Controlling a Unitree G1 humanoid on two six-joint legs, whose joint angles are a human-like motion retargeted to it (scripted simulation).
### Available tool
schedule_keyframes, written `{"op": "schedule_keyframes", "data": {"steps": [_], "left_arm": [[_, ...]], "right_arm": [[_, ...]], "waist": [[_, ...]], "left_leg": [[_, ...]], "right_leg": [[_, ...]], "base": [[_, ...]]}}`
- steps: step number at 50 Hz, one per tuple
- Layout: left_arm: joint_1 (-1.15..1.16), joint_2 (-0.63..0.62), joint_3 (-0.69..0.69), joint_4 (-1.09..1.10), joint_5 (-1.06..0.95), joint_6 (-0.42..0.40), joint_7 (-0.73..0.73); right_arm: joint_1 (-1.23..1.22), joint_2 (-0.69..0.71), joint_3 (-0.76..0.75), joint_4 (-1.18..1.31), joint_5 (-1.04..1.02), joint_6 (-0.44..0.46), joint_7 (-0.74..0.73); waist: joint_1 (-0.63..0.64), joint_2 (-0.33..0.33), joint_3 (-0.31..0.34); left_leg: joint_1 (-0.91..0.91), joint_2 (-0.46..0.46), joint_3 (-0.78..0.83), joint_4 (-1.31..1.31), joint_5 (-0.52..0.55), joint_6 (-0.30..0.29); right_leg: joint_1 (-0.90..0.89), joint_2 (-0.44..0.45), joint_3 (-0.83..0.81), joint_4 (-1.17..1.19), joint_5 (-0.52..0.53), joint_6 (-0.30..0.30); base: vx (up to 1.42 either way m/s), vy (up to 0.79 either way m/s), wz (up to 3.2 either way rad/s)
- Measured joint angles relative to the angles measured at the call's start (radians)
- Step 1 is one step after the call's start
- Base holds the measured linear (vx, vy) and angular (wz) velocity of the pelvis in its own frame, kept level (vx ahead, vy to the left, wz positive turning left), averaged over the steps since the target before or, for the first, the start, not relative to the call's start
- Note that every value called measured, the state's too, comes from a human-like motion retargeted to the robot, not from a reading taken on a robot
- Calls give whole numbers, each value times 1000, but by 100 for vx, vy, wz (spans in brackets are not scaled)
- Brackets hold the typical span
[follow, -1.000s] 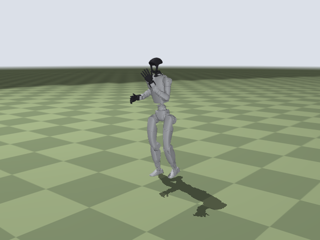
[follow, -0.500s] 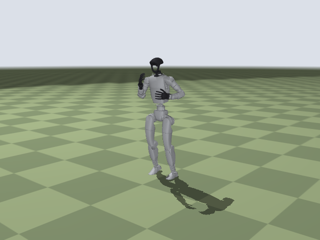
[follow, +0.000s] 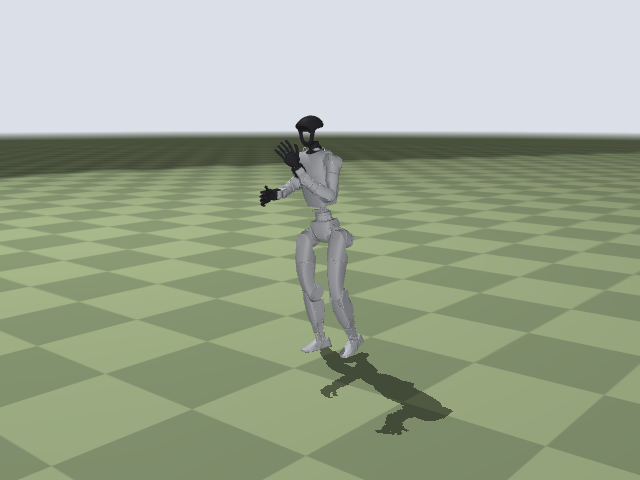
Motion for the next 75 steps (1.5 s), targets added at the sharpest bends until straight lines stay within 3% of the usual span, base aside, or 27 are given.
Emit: {"op": "schedule_keyframes", "data": {"steps": [5, 8, 13, 18, 21, 23, 25, 27, 30, 32, 33, 35, 37, 41, 44, 45, 47, 50, 53, 56, 59, 62, 65, 68, 70, 72, 75], "left_arm": [[537, 98, 107, -10, 49, 16, -20], [848, 151, 173, -54, -64, -4, -23], [1105, 341, 255, -117, -235, 19, -58], [1132, 430, 310, -120, -195, 90, -179], [1014, 358, 280, -38, -133, 113, -210], [868, 246, 216, 48, -121, 104, -169], [711, 127, 176, 93, -99, 64, -93], [509, 12, 145, 109, -40, 10, 3], [152, -56, 104, 62, 23, -64, 135], [-127, -27, 76, 29, 63, -75, 188], [-268, -4, 62, 28, 130, -41, 210], [-488, 23, 45, 7, 207, -21, 217], [-568, 37, 43, -27, 249, -21, 238], [-386, 45, 37, -103, 138, -47, 272], [-134, 62, 38, -112, -23, -18, 129], [-53, 76, 38, -109, -72, 3, 64], [69, 126, 13, -77, -120, 45, -30], [198, 216, -57, 9, -155, 95, -96], [397, 250, -55, 111, -161, 108, -107], [727, 189, 92, 131, -243, 89, -134], [1036, 172, 218, 58, -354, 66, -176], [1211, 278, 293, -22, -368, 68, -204], [1266, 388, 343, -65, -318, 95, -234], [1225, 396, 350, -47, -255, 120, -254], [1146, 355, 325, -3, -202, 127, -240], [988, 262, 240, 81, -129, 102, -179], [687, 154, 129, 159, 35, 29, -8]], "right_arm": [[-403, 176, 122, 29, -46, -8, -88], [-677, 305, 111, -27, -140, 0, -133], [-970, 453, 32, -129, -303, 21, -255], [-1034, 497, 44, -220, -229, 4, -282], [-979, 478, 66, -263, -148, -19, -204], [-894, 441, 101, -265, -179, -23, -192], [-781, 383, 150, -240, -215, -35, -200], [-656, 295, 195, -191, -252, -47, -191], [-455, 194, 208, -135, -308, -64, -166], [-305, 139, 141, -142, -262, -87, -155], [-230, 107, 86, -161, -172, -98, -147], [-73, 51, -32, -193, -89, -118, -112], [71, -5, -142, -221, -49, -128, -81], [237, -38, -250, -220, -20, -95, -34], [227, 27, -221, -166, -23, -43, -18], [201, 56, -198, -141, -38, -26, -25], [106, 98, -142, -84, -78, 0, -60], [-102, 121, -43, 3, -90, 23, -119], [-401, 107, 55, 60, -84, 22, -170], [-729, 129, 80, 36, -148, 11, -182], [-926, 245, 39, -57, -243, 10, -207], [-988, 382, 6, -169, -265, 7, -273], [-979, 460, 13, -282, -221, -12, -303], [-940, 439, 46, -366, -179, -29, -234], [-890, 394, 80, -401, -120, -40, -167], [-808, 331, 135, -389, -118, -51, -136], [-638, 256, 219, -280, -205, -78, -126]], "waist": [[119, -2, 176], [182, -29, 219], [295, -79, 133], [335, -109, 25], [335, -106, 22], [325, -78, 53], [275, -32, 83], [183, 26, 124], [42, 72, 192], [-25, 80, 247], [-47, 83, 263], [-91, 105, 259], [-125, 147, 209], [-143, 199, 105], [-99, 146, 50], [-79, 102, 37], [-17, -10, 19], [129, -101, 42], [261, -111, 120], [309, -82, 192], [351, -113, 168], [420, -174, 91], [474, -212, 34], [452, -175, 11], [395, -117, 15], [315, -47, 54], [209, 12, 108]], "left_leg": [[-283, 89, 53, 777, -193, -20], [-397, 109, 80, 1065, -251, -1], [-472, 144, 123, 1190, -250, 60], [-367, 89, 108, 922, -203, 29], [-200, 69, 103, 556, -166, 0], [-24, 81, 117, 209, -110, -29], [138, 111, 143, -109, -91, -54], [245, 142, 148, -293, -153, -41], [313, 181, 98, -434, -192, 9], [308, 200, 54, -426, -186, 12], [285, 209, 38, -402, -177, 9], [211, 221, 3, -347, -151, 12], [155, 232, -18, -355, -86, 24], [171, 242, -16, -485, 163, -7], [168, 190, 26, -421, 278, -46], [148, 147, 45, -336, 265, -31], [7, 62, 100, 37, 131, 46], [-245, 66, 159, 653, -69, 120], [-395, 113, 159, 1042, -200, 135], [-439, 123, 137, 1167, -262, 134], [-431, 110, 162, 1091, -253, 142], [-379, 81, 202, 878, -177, 141], [-263, 13, 189, 541, -59, 79], [-81, -21, 108, 127, 80, -10], [47, -9, 43, -103, 113, -62], [166, 30, 19, -222, -16, -68], [257, 84, 21, -336, -195, 17]], "right_leg": [[49, 13, 102, 38, -160, -87], [-14, -2, 160, 150, -163, -100], [-27, -29, 206, 75, -66, -80], [28, -47, 217, -48, 26, -27], [42, -29, 232, -41, 27, -5], [57, 11, 246, -2, 10, -3], [40, 71, 238, 75, 8, -4], [-77, 117, 172, 324, 42, 9], [-374, 83, 15, 888, 92, 35], [-504, -10, -76, 1180, -7, -15], [-562, -53, -104, 1295, -66, -44], [-658, -106, -135, 1449, -131, -73], [-710, -85, -133, 1474, -96, -71], [-591, 77, -79, 1177, 61, -38], [-316, 138, -10, 677, 193, -14], [-210, 125, 25, 486, 255, 2], [-52, 37, 90, 203, 265, 18], [59, -35, 147, 55, -28, -20], [80, -44, 190, 48, -201, -58], [68, -24, 248, 86, -168, -66], [41, -36, 284, 75, -54, -39], [27, -66, 318, 6, 87, -1], [29, -73, 360, -51, 204, 53], [53, -16, 387, -57, 216, 65], [78, 48, 377, -36, 171, 49], [71, 118, 329, 78, 110, 29], [-187, 184, 204, 600, 109, 71]], "base": [[-2, -9, -126], [1, -6, -97], [12, -3, -20], [15, 8, -8], [10, 11, -44], [6, 15, -50], [-3, 21, 1], [-14, 24, 63], [-15, 14, 98], [-10, 10, 114], [-8, 9, 105], [-2, 7, 93], [8, 1, 64], [19, -11, 44], [16, -16, 61], [10, -14, 81], [4, -13, 57], [-2, -10, -32], [-6, -4, -106], [-2, 0, -104], [12, 0, -63], [18, 2, -43], [16, 6, -52], [11, 9, -33], [6, 14, 17], [-1, 17, 56], [-11, 14, 56]]}}
